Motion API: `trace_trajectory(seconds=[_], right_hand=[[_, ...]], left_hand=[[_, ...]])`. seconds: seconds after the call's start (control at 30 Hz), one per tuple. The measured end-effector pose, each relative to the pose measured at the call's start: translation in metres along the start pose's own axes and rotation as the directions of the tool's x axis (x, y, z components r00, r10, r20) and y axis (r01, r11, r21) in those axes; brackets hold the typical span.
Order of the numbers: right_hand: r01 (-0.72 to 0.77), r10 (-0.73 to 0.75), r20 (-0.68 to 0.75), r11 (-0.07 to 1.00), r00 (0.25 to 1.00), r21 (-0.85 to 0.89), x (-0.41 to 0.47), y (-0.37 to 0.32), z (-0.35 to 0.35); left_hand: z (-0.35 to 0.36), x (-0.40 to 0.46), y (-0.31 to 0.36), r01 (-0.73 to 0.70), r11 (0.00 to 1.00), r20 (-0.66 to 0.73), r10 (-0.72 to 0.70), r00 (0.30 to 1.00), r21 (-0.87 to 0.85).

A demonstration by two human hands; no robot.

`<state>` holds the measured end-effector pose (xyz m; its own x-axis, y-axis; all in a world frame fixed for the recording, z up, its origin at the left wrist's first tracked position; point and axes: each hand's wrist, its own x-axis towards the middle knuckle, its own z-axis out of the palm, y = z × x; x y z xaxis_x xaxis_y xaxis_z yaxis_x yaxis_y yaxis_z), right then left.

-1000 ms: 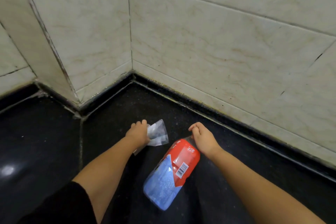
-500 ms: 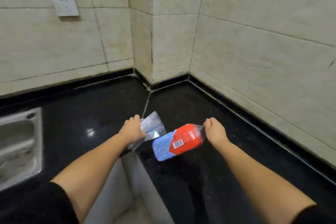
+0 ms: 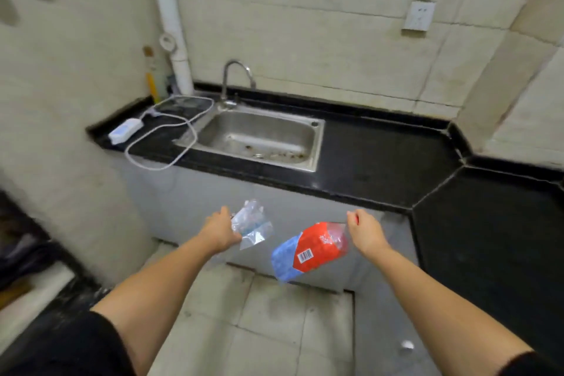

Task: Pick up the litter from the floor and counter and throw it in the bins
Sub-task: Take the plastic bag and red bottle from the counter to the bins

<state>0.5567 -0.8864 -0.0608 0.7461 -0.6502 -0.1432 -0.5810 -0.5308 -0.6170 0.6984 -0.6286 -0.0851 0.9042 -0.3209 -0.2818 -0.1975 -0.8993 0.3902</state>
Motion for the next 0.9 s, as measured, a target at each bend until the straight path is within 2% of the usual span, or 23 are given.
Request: trace_trajectory(seconds=[0.23,0.4,0.47,0.6,0.73,0.8,0.9], right_hand=[[0.222,-0.208,0.224,0.974,0.952,-0.037,-0.103,-0.110,0.131],[0.327,-0.308,0.305,0.945,0.901,-0.013,-0.223,-0.165,0.225],[0.348,-0.312,0.380,0.937,0.871,-0.029,-0.275,-0.183,0.267],[0.432,-0.326,0.553,0.899,0.767,-0.069,-0.363,-0.220,0.350],[0.560,-0.352,0.682,0.822,0.641,-0.103,-0.436,-0.247,0.437],[0.617,-0.361,0.733,0.781,0.577,-0.101,-0.466,-0.252,0.478],[0.703,-0.360,0.799,0.703,0.481,-0.106,-0.494,-0.250,0.538]], left_hand=[[-0.020,-0.127,-0.201,0.282,0.955,-0.054,-0.288,0.956,-0.092],[-0.021,-0.256,-0.342,0.430,0.881,-0.035,-0.444,0.895,-0.198],[-0.020,-0.316,-0.399,0.507,0.827,-0.026,-0.528,0.849,-0.241],[-0.018,-0.425,-0.503,0.675,0.664,0.019,-0.709,0.705,-0.322],[0.008,-0.494,-0.576,0.774,0.493,0.072,-0.824,0.562,-0.397],[0.031,-0.509,-0.601,0.801,0.423,0.128,-0.848,0.515,-0.423],[0.070,-0.506,-0.635,0.811,0.333,0.224,-0.848,0.481,-0.481]])
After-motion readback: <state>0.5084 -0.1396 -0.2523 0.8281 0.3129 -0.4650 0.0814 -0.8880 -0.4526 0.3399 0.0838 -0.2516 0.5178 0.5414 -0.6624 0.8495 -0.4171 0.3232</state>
